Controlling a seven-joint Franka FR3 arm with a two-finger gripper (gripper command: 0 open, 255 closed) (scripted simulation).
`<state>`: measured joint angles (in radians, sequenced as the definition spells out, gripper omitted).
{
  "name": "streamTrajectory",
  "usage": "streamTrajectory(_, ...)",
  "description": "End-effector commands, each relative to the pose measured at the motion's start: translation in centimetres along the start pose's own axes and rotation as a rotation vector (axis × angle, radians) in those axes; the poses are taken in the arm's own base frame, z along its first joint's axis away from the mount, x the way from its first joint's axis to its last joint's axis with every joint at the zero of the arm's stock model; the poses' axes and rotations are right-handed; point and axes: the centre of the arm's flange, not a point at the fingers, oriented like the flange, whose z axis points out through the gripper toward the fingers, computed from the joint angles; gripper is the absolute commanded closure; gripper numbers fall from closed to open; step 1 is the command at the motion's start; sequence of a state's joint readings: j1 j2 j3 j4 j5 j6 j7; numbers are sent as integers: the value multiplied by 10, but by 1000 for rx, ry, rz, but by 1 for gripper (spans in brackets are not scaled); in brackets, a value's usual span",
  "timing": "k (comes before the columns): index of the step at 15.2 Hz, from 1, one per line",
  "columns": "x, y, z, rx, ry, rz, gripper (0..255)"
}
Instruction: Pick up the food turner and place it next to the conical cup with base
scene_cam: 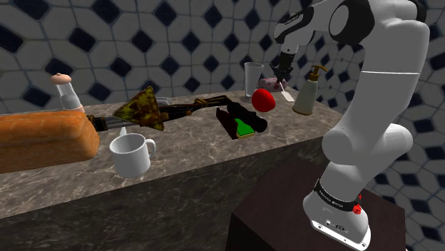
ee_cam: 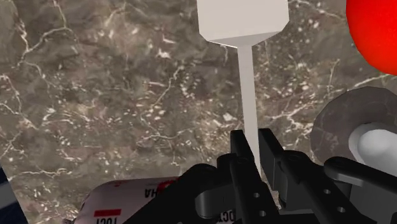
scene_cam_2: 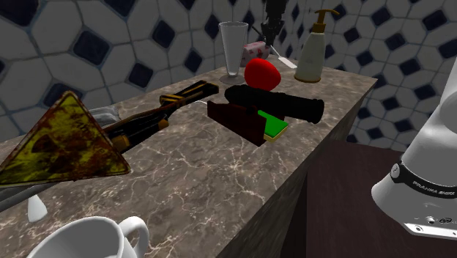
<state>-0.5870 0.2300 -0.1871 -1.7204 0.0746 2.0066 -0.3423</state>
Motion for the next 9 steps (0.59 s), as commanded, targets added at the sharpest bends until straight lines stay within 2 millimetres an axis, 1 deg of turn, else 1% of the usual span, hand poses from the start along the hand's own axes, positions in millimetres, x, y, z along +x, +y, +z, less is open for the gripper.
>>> streamTrajectory(1, 0, 0, 10, 0, 0, 0, 255)
streamTrajectory(9, -3, 0, 53, 0, 0, 0, 255)
